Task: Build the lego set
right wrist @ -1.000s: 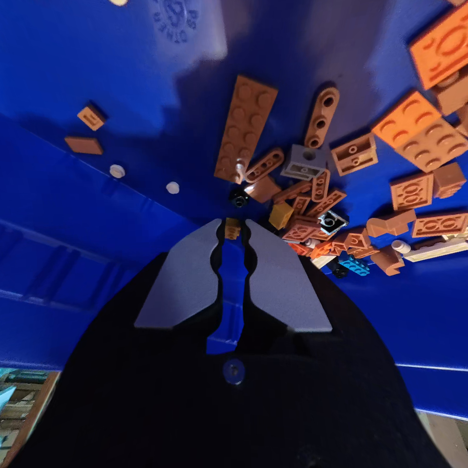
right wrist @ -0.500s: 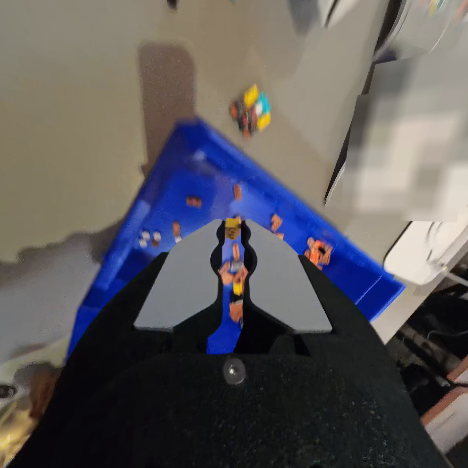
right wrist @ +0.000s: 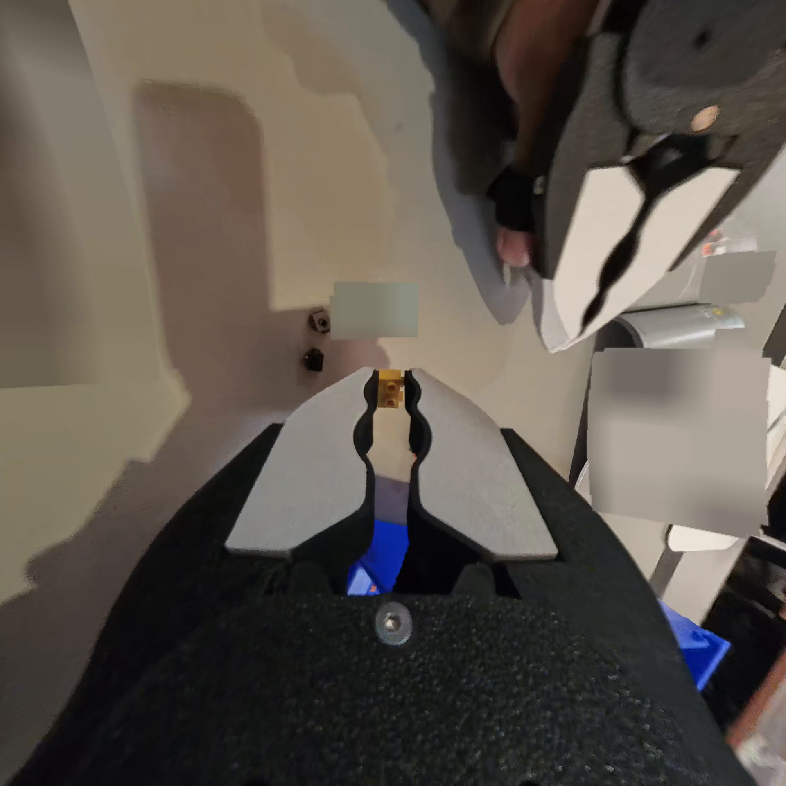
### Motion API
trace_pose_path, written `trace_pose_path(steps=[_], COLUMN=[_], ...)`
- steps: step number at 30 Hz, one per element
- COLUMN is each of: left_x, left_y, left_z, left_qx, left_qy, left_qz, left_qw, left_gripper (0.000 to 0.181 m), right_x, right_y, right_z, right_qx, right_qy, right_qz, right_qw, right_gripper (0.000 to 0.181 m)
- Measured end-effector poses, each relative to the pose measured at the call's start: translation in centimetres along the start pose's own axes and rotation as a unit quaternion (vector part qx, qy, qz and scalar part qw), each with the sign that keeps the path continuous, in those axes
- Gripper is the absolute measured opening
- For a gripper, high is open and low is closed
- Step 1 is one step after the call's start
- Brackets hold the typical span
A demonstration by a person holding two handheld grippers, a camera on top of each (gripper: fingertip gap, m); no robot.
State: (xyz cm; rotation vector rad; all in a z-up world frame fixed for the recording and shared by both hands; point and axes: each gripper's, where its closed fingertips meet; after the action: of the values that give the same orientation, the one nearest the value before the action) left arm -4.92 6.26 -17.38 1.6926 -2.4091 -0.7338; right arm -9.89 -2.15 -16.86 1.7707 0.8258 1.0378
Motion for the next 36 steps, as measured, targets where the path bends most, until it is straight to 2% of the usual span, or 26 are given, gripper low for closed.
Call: trace_pose_path(steps=[4,15,19,24,28,31,36], left_x=[0.1,-0.1,-0.1,-0.2,0.2,0.7,1.8], left_y=[0.0,0.0,-0.1,0.0,0.0,-0.1,-0.1], left_z=[0.0,0.3,0.4,0.4,0.3,0.0,-1.0], left_qx=[-0.006,-0.015,-0.018,-0.014,-0.011,0.0,0.027], left_qy=[0.0,0.01,0.013,0.018,0.006,-0.005,-0.019], left_qz=[-0.002,-0.004,-0.003,0.0,0.006,0.016,0.032], left_qw=[1.0,1.0,1.0,1.0,1.0,1.0,0.999], left_gripper=[0.0,0.0,0.0,0.0,0.0,0.0,0.0], right_x=[-0.4,-1.3,-1.0,0.3,2.5,4.2,6.7], right_y=[-1.8,-3.0,-1.7,2.5,6.5,8.7,8.9], right_z=[0.3,0.8,0.6,0.8,3.5,7.2,14.7], right_qx=[-0.048,-0.042,-0.005,0.08,0.118,0.115,0.053], right_qy=[0.009,-0.026,-0.046,-0.106,-0.16,-0.202,-0.27], right_qz=[0.011,-0.016,-0.008,0.011,0.048,0.081,0.119], right_qw=[0.999,0.999,0.999,0.991,0.979,0.969,0.954], right_gripper=[0.012,0.015,0.017,0.018,0.017,0.015,0.014])
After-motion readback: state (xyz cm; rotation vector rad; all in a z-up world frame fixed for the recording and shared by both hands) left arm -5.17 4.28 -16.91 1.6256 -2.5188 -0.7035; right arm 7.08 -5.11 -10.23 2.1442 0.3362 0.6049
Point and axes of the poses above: each gripper's, where its closed fingertips meet, y back along the fingers, z out of its underside, x = y × z across the jaws, and after that the axes turned 3 degrees about -z, right-handed
